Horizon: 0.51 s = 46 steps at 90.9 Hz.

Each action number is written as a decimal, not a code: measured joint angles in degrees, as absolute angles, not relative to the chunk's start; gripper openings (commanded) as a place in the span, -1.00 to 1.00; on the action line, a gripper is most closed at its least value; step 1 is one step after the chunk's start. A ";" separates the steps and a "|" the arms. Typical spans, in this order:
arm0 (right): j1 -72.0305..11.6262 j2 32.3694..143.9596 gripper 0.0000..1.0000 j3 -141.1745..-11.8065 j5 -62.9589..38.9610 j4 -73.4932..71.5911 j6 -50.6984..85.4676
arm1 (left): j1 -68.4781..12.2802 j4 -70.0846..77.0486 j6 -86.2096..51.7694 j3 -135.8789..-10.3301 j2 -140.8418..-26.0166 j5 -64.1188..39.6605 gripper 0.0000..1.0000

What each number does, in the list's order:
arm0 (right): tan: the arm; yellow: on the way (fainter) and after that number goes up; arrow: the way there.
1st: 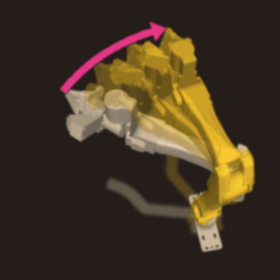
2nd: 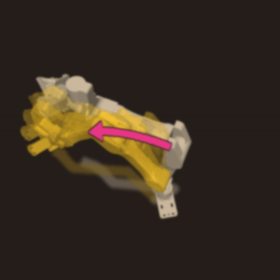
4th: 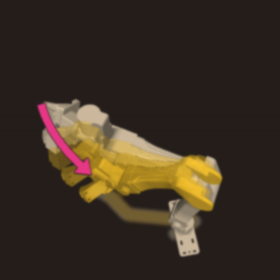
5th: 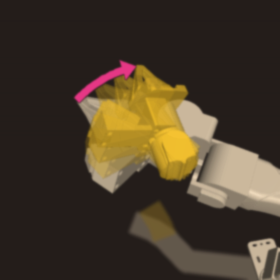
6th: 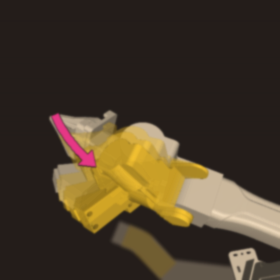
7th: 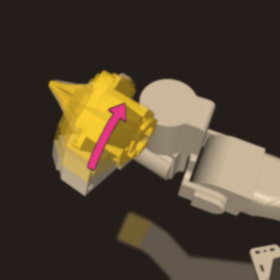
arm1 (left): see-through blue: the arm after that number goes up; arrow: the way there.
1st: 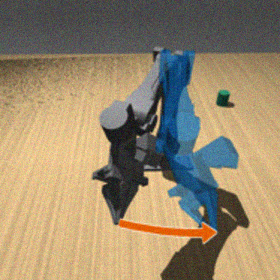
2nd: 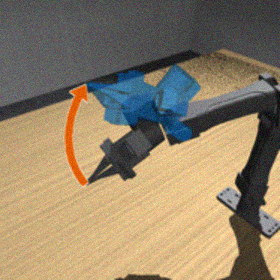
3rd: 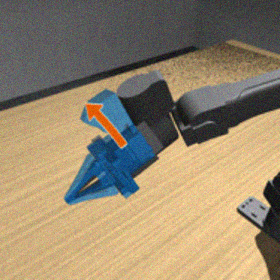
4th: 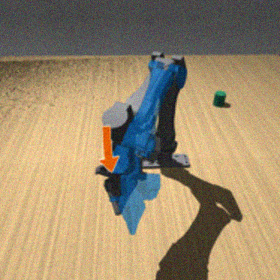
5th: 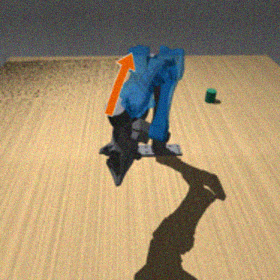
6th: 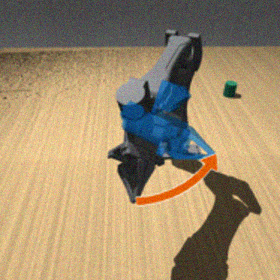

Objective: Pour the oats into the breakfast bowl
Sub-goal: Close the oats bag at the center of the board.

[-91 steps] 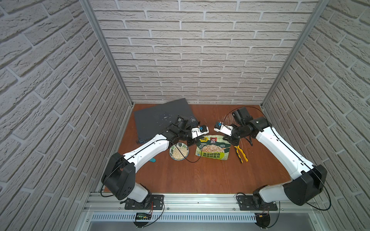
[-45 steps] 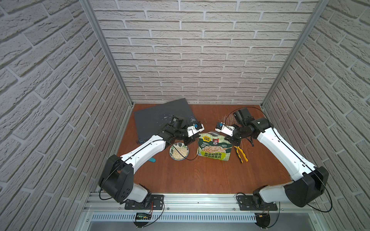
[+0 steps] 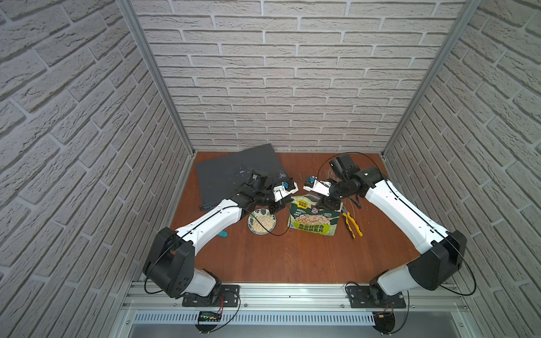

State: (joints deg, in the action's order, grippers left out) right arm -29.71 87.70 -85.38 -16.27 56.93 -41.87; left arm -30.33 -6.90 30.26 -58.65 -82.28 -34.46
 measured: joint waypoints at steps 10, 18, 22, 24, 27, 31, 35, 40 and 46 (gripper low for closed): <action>-30.72 90.04 0.22 -85.97 -16.78 56.66 -41.91 | -30.35 -6.28 30.00 -57.93 -81.76 -34.44 -1.00; -31.03 91.18 -0.17 -86.02 -16.93 56.69 -42.04 | -30.35 -5.58 29.89 -57.23 -81.36 -34.30 -1.00; -31.03 91.59 -0.51 -86.19 -16.93 56.86 -42.30 | -30.35 -5.26 29.87 -56.73 -81.01 -34.13 -1.00; -31.03 91.77 -0.67 -86.30 -16.99 56.99 -42.24 | -30.35 -5.15 29.87 -56.53 -80.84 -34.04 -1.00; -31.03 91.94 -0.86 -86.50 -16.86 57.25 -42.11 | -30.35 -4.97 29.85 -56.29 -80.60 -33.89 -1.00; -31.03 92.01 -0.93 -86.70 -16.75 57.47 -42.26 | -30.35 -4.69 29.74 -55.96 -80.29 -33.80 -1.00; -31.03 92.03 -0.93 -86.80 -16.45 57.80 -42.17 | -30.33 -4.49 29.45 -55.66 -80.03 -33.82 -1.00; -31.07 92.01 -0.93 -86.83 -16.14 58.04 -42.28 | -30.33 -3.92 29.08 -55.22 -79.83 -33.80 -1.00; -31.14 92.01 -0.86 -86.83 -15.92 58.13 -42.35 | -30.28 -3.11 28.60 -54.70 -79.72 -33.80 -1.00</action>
